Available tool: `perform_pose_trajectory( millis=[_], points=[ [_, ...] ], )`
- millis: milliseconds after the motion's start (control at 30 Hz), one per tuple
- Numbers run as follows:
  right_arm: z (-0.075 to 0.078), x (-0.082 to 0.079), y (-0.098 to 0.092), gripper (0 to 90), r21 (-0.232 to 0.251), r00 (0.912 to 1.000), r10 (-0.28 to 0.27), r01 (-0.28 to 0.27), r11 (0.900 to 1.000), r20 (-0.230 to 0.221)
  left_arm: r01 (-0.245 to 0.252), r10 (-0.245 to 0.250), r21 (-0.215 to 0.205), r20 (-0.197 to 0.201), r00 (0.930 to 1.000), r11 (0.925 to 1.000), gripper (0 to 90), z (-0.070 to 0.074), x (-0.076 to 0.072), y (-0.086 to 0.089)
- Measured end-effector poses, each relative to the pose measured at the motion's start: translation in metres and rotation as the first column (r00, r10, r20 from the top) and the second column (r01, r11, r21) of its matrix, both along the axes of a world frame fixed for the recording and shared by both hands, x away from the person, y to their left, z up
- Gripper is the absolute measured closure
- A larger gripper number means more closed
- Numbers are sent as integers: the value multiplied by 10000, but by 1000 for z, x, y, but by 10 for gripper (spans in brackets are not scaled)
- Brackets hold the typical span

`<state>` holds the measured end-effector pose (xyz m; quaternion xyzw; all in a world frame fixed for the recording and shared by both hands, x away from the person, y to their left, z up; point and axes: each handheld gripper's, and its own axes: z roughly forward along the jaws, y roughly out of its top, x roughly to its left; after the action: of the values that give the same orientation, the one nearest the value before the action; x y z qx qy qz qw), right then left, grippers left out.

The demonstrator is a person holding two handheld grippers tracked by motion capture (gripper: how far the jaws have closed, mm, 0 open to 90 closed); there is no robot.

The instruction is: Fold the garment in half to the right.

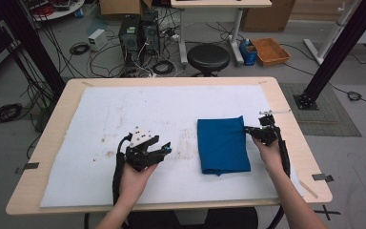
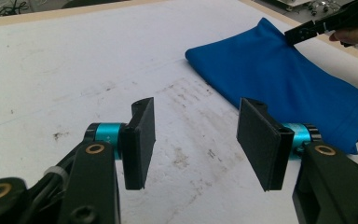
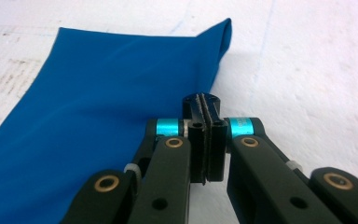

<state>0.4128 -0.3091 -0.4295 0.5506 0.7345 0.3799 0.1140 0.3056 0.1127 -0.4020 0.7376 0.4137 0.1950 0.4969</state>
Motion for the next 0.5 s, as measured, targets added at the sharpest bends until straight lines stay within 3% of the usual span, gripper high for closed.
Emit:
perform_pose_trajectory(
  millis=[67,100,200,367,500],
  points=[
    [-1,0,-1,845,-122,10000,-71,72,9999,36,2,-2,-15,-14,10000,10000,469,0,0,0],
    [-2,0,-1,774,-217,9999,-106,108,9997,59,-12,12,-32,-17,10000,10000,468,0,0,0],
    [0,-1,-3,707,-247,9998,-136,140,9996,166,-50,50,-14,31,10000,10000,460,0,0,1],
    [10,-10,-10,559,-88,9957,42,-34,10000,923,-2,-4,180,331,9995,9998,432,4,1,5],
    [16,-21,-19,477,-34,9889,232,-230,9997,1469,59,-84,315,801,9968,9995,397,10,4,15]
  ],
)
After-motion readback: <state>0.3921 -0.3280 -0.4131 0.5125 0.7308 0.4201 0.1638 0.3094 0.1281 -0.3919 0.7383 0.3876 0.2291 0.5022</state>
